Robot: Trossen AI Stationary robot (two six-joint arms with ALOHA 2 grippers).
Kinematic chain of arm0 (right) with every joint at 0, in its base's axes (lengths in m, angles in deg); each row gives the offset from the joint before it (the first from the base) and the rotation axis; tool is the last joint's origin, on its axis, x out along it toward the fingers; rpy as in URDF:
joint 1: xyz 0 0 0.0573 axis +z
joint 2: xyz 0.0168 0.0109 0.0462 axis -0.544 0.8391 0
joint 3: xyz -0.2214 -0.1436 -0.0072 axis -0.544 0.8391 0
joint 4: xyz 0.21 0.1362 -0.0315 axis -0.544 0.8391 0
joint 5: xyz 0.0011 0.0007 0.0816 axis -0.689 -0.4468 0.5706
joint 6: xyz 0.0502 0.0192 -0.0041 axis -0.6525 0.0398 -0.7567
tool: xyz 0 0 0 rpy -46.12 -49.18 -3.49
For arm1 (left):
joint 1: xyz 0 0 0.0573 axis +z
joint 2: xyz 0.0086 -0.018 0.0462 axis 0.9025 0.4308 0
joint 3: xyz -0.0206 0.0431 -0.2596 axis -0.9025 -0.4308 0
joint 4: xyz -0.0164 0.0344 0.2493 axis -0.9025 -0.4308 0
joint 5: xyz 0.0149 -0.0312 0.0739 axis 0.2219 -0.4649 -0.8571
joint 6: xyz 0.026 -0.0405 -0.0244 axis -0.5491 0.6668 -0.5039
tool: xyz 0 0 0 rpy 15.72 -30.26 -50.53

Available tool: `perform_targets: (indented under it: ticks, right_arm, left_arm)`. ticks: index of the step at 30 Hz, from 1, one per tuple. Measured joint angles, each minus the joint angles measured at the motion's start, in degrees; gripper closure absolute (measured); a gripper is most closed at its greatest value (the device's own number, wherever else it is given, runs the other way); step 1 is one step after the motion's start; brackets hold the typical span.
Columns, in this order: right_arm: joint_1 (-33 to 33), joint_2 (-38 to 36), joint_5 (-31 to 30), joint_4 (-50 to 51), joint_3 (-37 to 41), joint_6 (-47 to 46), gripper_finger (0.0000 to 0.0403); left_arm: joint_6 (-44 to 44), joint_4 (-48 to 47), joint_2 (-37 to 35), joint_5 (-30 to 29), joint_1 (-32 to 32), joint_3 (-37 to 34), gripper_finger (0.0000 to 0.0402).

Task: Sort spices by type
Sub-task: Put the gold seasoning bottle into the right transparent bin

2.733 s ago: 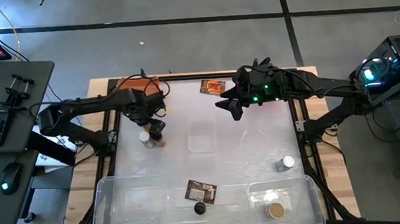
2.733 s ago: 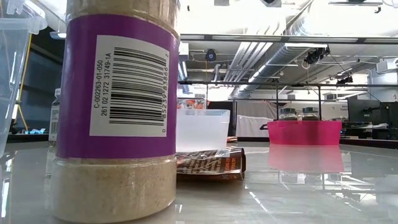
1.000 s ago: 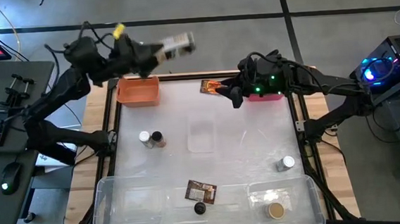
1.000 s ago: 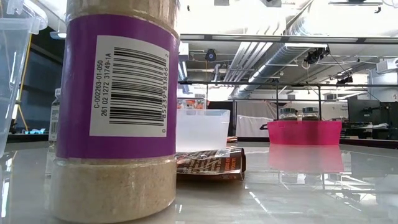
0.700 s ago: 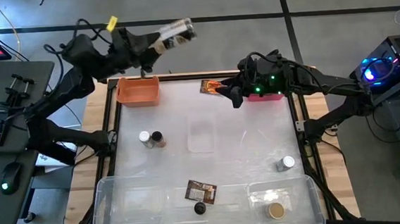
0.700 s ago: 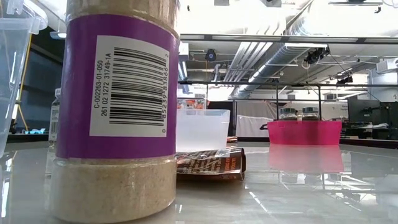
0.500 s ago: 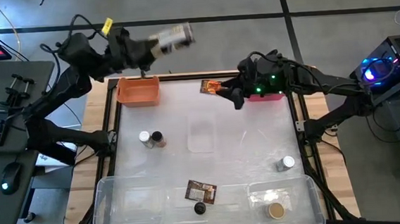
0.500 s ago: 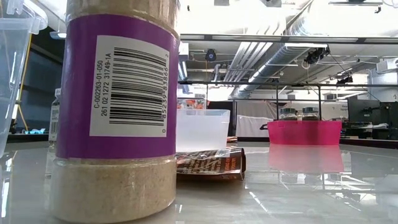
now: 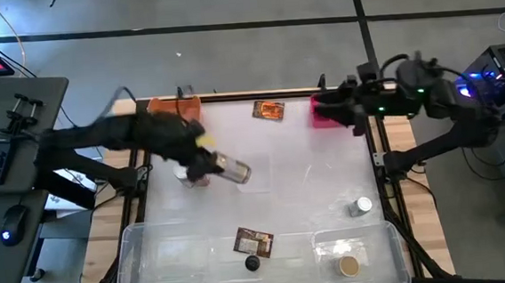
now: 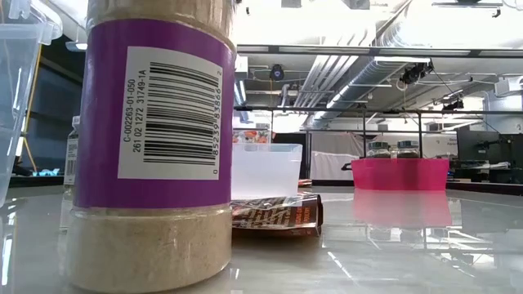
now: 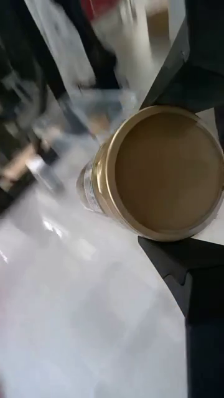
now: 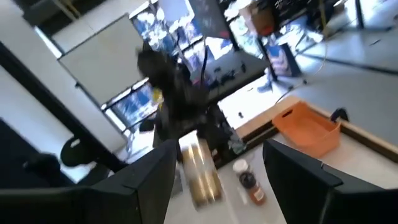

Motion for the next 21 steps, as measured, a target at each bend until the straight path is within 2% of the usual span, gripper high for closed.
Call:
perform_targets:
  ticks: [4,6,9,13,16,21]
  right_arm:
    - [1.51,-0.77,-4.91,0.01,-0.02,-1.00,0.0167]
    - [1.56,-0.43,-5.63,0.47,-0.02,-0.98,0.0167]
    - [1.56,0.66,-5.72,1.35,-0.02,-1.00,0.0167]
    - [1.56,2.44,-5.05,2.82,-0.02,-1.00,0.0167]
    - [1.56,3.86,-4.36,3.89,-0.02,-1.00,0.0167]
    - [1.56,5.87,-3.72,4.60,-0.02,-1.00,0.0167]
  left_arm:
    - [-1.78,2.74,5.46,0.60,0.10,-1.72,0.0163]
    - [-6.09,1.62,9.85,2.97,1.39,-0.41,0.0163]
    - [-14.42,-2.12,16.80,3.32,3.49,3.55,0.0163]
    - [-24.99,-9.15,25.64,-1.64,5.75,9.11,0.0163]
    - [-31.41,-9.99,30.83,-4.51,6.76,12.19,0.0163]
    - [-35.45,-11.56,36.85,-5.78,7.12,16.56,0.0163]
